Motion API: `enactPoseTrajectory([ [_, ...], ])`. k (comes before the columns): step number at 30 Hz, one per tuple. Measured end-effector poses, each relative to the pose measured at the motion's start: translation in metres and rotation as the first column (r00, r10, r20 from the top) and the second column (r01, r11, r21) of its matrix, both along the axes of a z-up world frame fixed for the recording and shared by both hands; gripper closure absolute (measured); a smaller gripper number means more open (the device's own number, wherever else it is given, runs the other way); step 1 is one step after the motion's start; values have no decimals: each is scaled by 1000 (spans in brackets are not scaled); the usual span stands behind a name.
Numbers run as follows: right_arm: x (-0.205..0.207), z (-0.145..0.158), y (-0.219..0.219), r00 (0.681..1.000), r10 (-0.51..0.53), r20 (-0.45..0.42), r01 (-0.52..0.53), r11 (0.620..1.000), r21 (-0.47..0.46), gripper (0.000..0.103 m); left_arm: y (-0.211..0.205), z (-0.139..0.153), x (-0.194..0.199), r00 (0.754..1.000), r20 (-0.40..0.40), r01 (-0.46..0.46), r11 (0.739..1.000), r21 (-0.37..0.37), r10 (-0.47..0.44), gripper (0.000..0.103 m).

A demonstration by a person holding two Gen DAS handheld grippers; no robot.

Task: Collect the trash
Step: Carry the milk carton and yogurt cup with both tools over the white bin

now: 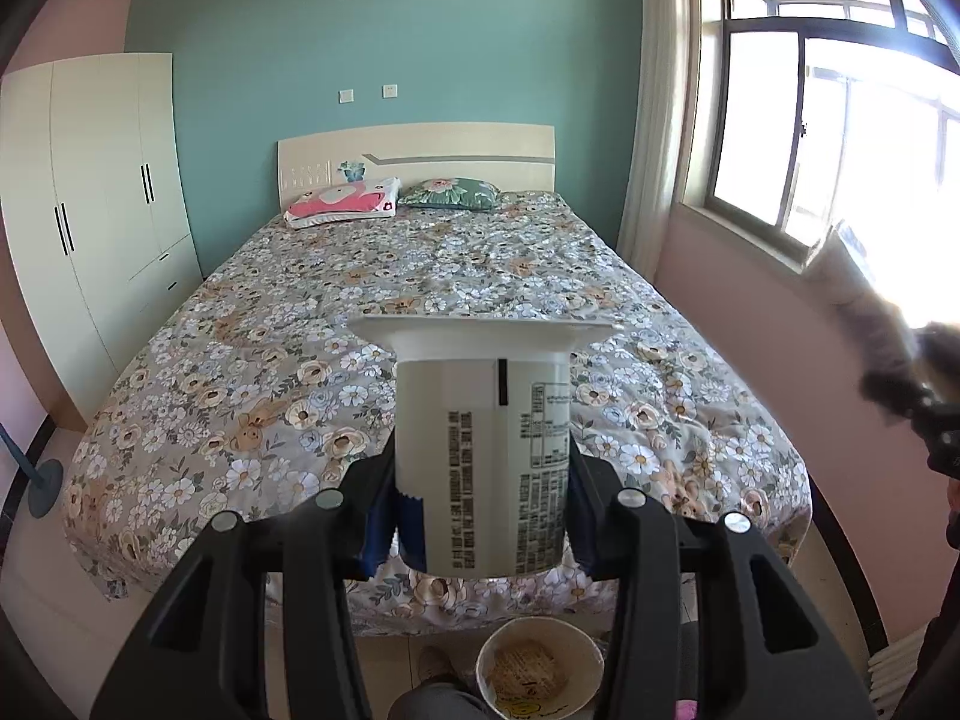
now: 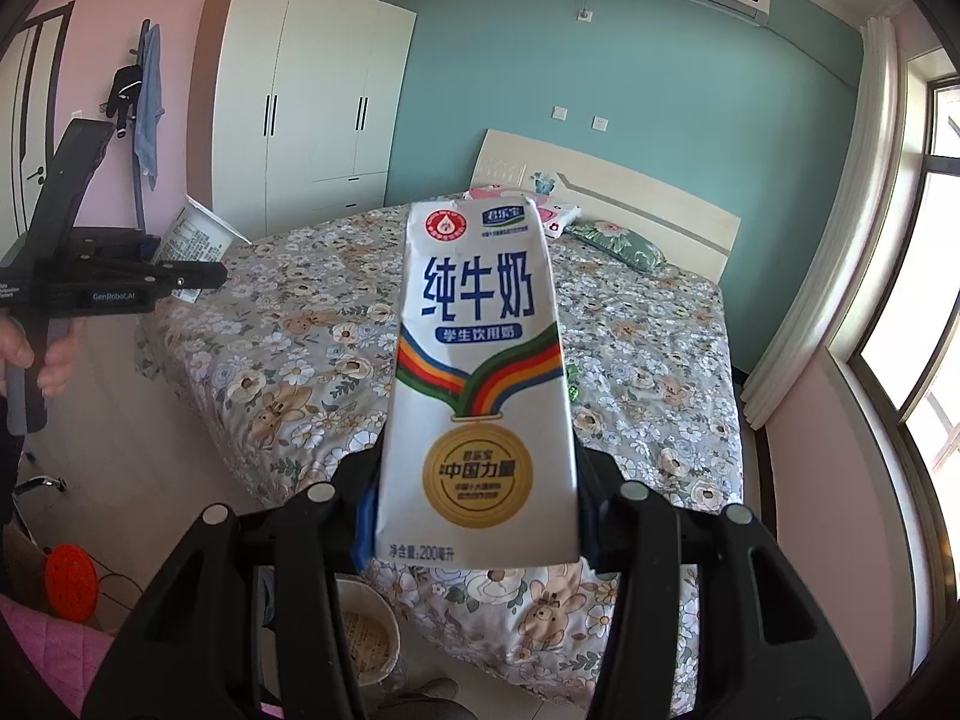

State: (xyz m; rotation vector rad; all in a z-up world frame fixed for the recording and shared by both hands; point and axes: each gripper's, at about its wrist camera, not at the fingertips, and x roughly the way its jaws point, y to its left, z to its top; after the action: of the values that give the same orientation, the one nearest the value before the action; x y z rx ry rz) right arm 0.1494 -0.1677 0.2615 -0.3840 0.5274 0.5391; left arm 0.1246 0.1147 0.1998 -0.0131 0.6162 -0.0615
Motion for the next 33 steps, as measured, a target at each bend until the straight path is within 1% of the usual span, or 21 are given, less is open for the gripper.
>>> enactPoseTrajectory([
  [3,-20,-18,0,1000,25,-11,-25,999,-19,53,2,-19,-14,999,-29,27,1000,-11,-28,55],
  [6,-36,-39,2,998,59,-31,-60,997,-46,53,-3,-41,-21,993,-83,78,995,-68,-84,55],
  [9,-44,-62,8,994,90,-67,-94,994,-61,53,-11,-62,-28,987,-102,116,990,-80,-124,55],
  [10,-47,-70,9,992,98,-79,-104,992,-65,53,-14,-71,-31,983,-113,136,987,-86,-145,55],
  [13,-54,-94,13,985,125,-118,-134,989,-67,53,-19,-99,-38,968,-151,179,974,-137,-199,55],
  [17,-61,-133,21,973,152,-175,-166,984,-69,53,-25,-144,-44,947,-214,203,963,-176,-239,55],
  [21,-62,-179,25,953,165,-254,-187,980,-65,53,-33,-192,-43,910,-304,222,951,-216,-282,55],
  [25,-64,-228,32,929,168,-331,-200,978,-66,53,-42,-240,-40,877,-384,222,953,-207,-288,55],
  [28,-57,-267,33,901,168,-399,-205,977,-51,53,-49,-279,-36,833,-455,220,943,-251,-315,55],
  [31,-55,-307,36,874,152,-461,-198,979,-53,53,-57,-318,-32,792,-514,222,939,-261,-330,55],
  [33,-50,-332,36,845,147,-514,-197,979,-43,53,-63,-342,-30,769,-549,220,942,-254,-327,55],
])
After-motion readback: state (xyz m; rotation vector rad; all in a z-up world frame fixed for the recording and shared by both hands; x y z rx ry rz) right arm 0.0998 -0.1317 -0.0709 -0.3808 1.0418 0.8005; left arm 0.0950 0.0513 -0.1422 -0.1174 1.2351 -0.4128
